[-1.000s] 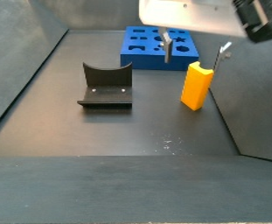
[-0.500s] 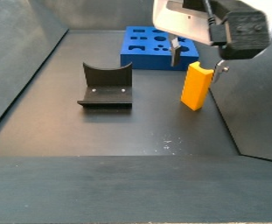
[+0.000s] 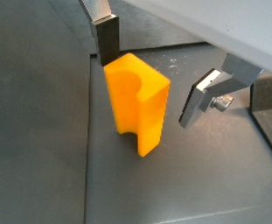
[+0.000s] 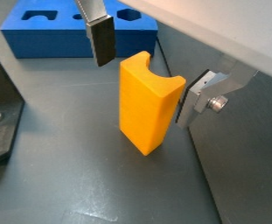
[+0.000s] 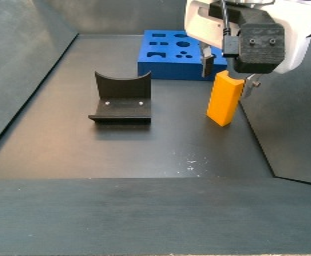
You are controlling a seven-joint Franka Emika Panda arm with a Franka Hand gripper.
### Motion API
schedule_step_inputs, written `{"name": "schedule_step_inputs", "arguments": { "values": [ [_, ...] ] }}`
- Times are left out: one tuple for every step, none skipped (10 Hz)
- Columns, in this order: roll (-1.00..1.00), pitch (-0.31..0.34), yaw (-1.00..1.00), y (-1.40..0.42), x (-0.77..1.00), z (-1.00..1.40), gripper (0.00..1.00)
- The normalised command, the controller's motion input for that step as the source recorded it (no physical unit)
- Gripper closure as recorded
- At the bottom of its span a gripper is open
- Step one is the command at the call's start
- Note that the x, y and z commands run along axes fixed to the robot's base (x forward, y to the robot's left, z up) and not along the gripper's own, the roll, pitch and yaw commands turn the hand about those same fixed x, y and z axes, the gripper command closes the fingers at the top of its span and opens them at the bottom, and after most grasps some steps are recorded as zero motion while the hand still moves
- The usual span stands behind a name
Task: Pick up the arch object. Move up. Rotate the arch object. Move to above the board. Insert the arch object.
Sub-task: Pick up the arch object.
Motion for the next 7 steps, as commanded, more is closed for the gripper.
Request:
{"name": "schedule_step_inputs", "arguments": {
  "values": [
    [-0.17, 0.0, -0.1, 0.0, 0.12, -0.79, 0.0],
    [-0.14, 0.0, -0.08, 0.0, 0.11, -0.87, 0.0],
    [-0.16, -0.014, -0.23, 0.0, 0.01, -0.82, 0.0],
    [-0.22, -0.121, -0.27, 0.0, 0.0, -0.69, 0.0],
    [-0.23, -0.127, -0.26, 0.0, -0.03, -0.67, 0.0],
    [-0.26, -0.14, -0.2, 0.0, -0.14, -0.62, 0.0],
    [-0.31, -0.146, -0.14, 0.0, -0.24, -0.55, 0.0]
  ]
}}
